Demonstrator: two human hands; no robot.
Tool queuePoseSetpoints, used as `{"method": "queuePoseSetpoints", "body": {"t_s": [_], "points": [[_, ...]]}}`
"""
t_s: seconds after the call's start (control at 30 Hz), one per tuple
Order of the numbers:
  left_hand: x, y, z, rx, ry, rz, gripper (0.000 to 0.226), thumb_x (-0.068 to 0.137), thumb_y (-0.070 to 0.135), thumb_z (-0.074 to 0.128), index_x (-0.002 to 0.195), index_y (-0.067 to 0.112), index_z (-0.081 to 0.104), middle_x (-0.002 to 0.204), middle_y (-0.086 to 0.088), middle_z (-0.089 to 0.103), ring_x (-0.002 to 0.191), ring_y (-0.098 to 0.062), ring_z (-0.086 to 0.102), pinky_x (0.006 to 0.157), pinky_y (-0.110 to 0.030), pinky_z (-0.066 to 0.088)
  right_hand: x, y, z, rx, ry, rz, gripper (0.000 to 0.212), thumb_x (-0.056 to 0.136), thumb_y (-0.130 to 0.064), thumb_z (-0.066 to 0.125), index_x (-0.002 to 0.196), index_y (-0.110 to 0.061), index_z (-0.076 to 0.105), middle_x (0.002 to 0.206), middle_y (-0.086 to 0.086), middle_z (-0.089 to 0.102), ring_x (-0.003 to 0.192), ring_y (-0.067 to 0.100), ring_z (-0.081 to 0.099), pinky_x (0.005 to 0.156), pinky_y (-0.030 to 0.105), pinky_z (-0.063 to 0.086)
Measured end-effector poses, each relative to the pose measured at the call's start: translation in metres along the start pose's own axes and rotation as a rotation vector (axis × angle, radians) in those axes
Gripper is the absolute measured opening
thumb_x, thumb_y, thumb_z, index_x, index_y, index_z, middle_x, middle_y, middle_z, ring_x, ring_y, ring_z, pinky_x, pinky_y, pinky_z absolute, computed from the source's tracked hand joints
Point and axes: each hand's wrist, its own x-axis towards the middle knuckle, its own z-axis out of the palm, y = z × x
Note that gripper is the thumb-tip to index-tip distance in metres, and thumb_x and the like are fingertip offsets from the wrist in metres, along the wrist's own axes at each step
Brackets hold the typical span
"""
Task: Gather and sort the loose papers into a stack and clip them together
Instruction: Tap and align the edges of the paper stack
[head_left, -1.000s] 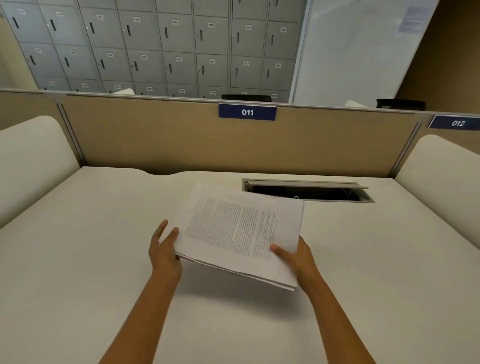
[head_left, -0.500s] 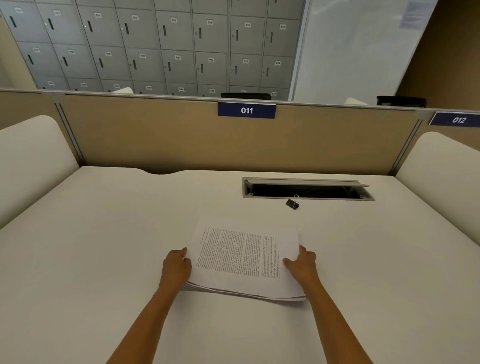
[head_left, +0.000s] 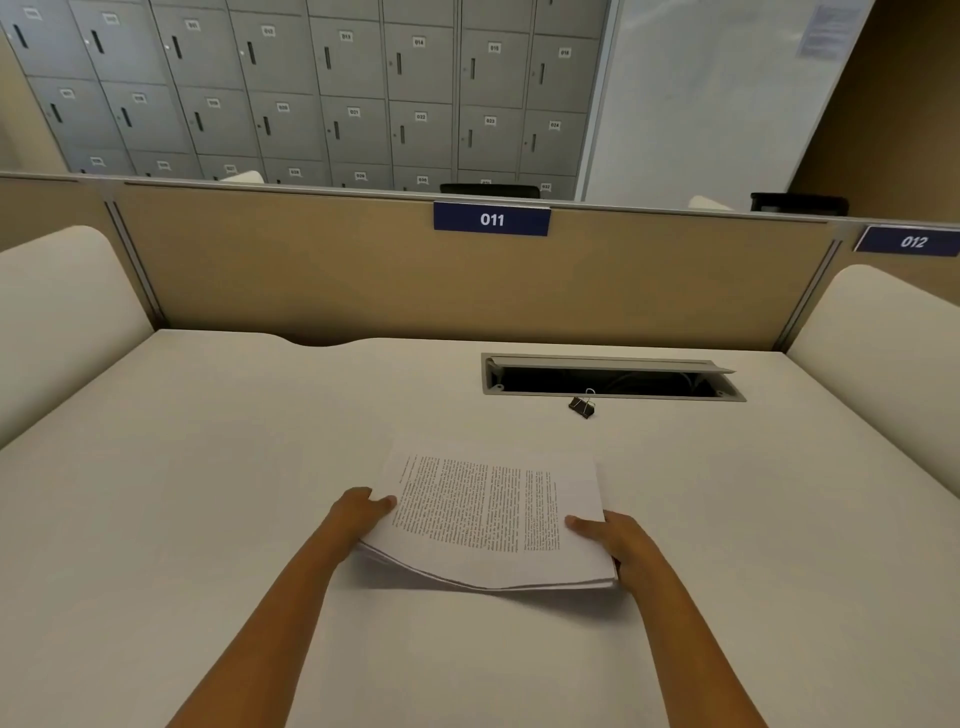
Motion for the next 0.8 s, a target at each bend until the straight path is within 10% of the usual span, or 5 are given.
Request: {"method": "queuePoseSetpoints", "body": {"t_s": [0.33, 0.5, 0.67, 0.8], "points": [[-0.012, 0.027, -0.010, -0.558, 0.088, 0.505, 0.039, 0.082, 0.034, 0.059, 0.118, 0.024, 0.046, 0.109, 0.005, 0.061, 0.094, -0.015, 0.061, 0.067, -0.019, 0.053, -0.026, -0.040, 0.004, 0.089, 0.142, -0.600, 0.038, 0.080, -0.027, 0.069, 0.115, -0.020, 0.055, 0.105, -0.001, 0.065, 0.095, 0.019, 0.064, 0.076, 0.032, 0.055], [-0.015, 0.029, -0.013, -0.581, 0.065, 0.570, 0.020, 0.088, 0.025, 0.057, 0.102, 0.036, 0.050, 0.098, 0.011, 0.062, 0.087, -0.010, 0.062, 0.057, -0.010, 0.053, -0.022, -0.035, 0.002, 0.049, 0.077, -0.526, 0.077, 0.032, -0.075, 0.072, 0.095, -0.033, 0.060, 0.097, -0.003, 0.068, 0.088, 0.015, 0.064, 0.070, 0.031, 0.055], [-0.011, 0.025, -0.013, -0.550, 0.088, 0.555, 0.019, 0.091, 0.017, 0.052, 0.100, 0.033, 0.053, 0.096, 0.009, 0.063, 0.087, -0.010, 0.062, 0.056, -0.011, 0.053, -0.021, -0.039, 0.000, 0.071, 0.061, -0.525, 0.021, 0.074, -0.024, 0.076, 0.087, -0.029, 0.060, 0.090, -0.004, 0.067, 0.086, 0.019, 0.063, 0.062, 0.025, 0.049], [-0.009, 0.022, -0.010, -0.575, 0.099, 0.554, 0.020, 0.091, 0.016, 0.052, 0.100, 0.033, 0.053, 0.096, 0.010, 0.063, 0.087, -0.009, 0.062, 0.055, -0.011, 0.053, -0.017, -0.037, -0.003, 0.081, 0.058, -0.543, 0.023, 0.075, -0.022, 0.076, 0.092, -0.028, 0.062, 0.092, -0.004, 0.068, 0.085, 0.017, 0.063, 0.064, 0.026, 0.051]]}}
